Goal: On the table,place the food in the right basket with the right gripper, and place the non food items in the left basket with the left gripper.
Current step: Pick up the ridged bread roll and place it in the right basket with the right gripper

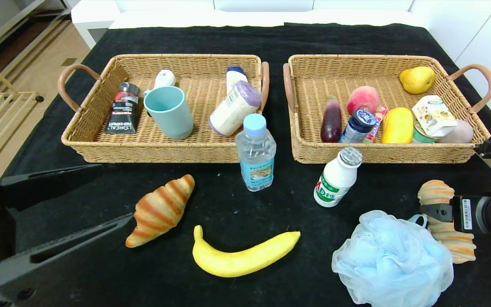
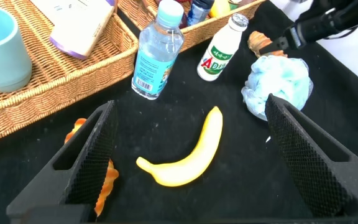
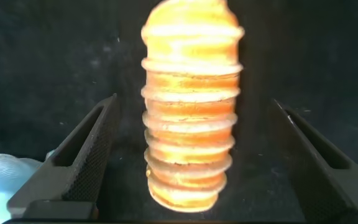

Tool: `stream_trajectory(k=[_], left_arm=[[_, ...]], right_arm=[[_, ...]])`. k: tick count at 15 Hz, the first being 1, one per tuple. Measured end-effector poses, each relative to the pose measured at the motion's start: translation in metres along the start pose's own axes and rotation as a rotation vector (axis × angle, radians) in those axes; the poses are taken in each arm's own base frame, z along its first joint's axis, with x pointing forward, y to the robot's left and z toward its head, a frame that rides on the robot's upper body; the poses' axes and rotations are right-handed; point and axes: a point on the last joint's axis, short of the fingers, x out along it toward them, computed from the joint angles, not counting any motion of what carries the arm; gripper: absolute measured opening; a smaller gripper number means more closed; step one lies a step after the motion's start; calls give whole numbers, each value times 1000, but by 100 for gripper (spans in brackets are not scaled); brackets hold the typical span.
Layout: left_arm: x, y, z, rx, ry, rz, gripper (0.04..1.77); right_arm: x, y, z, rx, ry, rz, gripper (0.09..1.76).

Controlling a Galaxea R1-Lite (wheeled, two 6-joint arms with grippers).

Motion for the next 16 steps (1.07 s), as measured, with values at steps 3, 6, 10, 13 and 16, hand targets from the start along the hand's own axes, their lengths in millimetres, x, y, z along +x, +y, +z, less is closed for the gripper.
stream_trajectory(k=[3,6,10,13,16], left_arm=[[0,0,0,0,1,0,172],[0,0,-1,0,1,-2,172],[0,0,-1,0,2,-2,172],[0,0,-1,1,1,-2,172],[-1,0,-1,1,1,-3,172]], right_arm=[[9,-3,-1,29,28,-13,171],[14,-2,-2,29,44,-18,171],[17,0,-4,22,53,-18,171],[18,1,-6,17,61,-16,140],[20,1,-8,16,71,-18,100]])
